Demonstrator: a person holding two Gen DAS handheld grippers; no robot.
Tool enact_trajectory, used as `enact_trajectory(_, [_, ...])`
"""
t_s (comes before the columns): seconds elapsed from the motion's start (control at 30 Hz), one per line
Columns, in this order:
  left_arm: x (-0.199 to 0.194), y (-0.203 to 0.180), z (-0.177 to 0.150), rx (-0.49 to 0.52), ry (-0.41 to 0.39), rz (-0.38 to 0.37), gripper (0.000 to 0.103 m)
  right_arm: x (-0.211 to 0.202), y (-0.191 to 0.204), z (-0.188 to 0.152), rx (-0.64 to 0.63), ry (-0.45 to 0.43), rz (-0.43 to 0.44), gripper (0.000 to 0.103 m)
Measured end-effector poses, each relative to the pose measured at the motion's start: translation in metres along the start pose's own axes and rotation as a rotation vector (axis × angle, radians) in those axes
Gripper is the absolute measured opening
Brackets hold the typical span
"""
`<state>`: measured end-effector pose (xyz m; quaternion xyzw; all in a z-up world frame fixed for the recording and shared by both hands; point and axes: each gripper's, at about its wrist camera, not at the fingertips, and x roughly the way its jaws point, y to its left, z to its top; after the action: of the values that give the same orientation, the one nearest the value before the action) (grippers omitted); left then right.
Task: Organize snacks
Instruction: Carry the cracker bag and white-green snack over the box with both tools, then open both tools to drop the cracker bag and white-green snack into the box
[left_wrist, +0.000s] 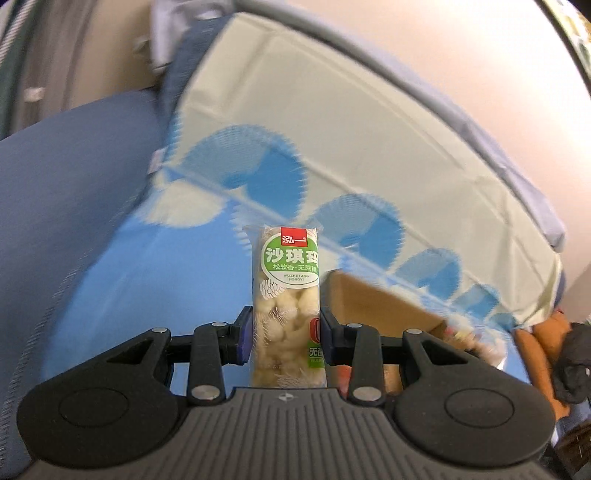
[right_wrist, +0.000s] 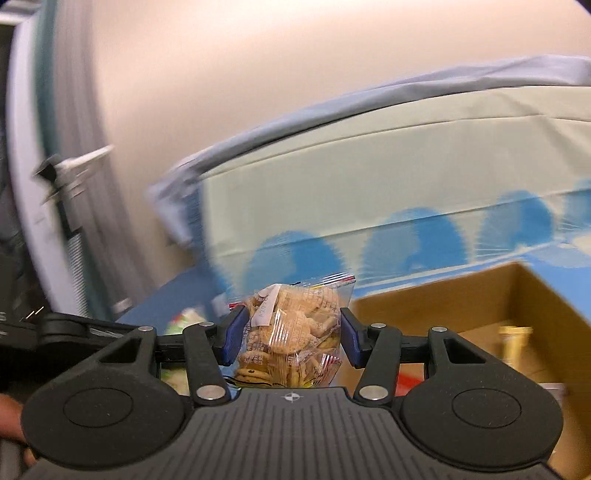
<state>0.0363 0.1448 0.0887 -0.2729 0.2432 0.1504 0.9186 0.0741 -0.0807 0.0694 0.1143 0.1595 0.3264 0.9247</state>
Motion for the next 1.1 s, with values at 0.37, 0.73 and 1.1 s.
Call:
enact_trajectory(0.37, [0.039,-0.111,0.0,0.109,-0.006,-0.129,0.04,-0.002,-0.068,0.014,0.136,-0.077,-0.302,0.055])
enact_trajectory(0.73, [0.055,-0.144,-0.008,0.164,0.009,-0.146,0.04,-0.009,-0.079,0.018,0.151,-0.108,-0.33,0.055])
enact_trajectory(1.1, [0.058,-0.147,-0.007,0.191,0.018,-0.151,0.04,-0.014,-0.078,0.018,0.168,-0.121,-0.328,0.055])
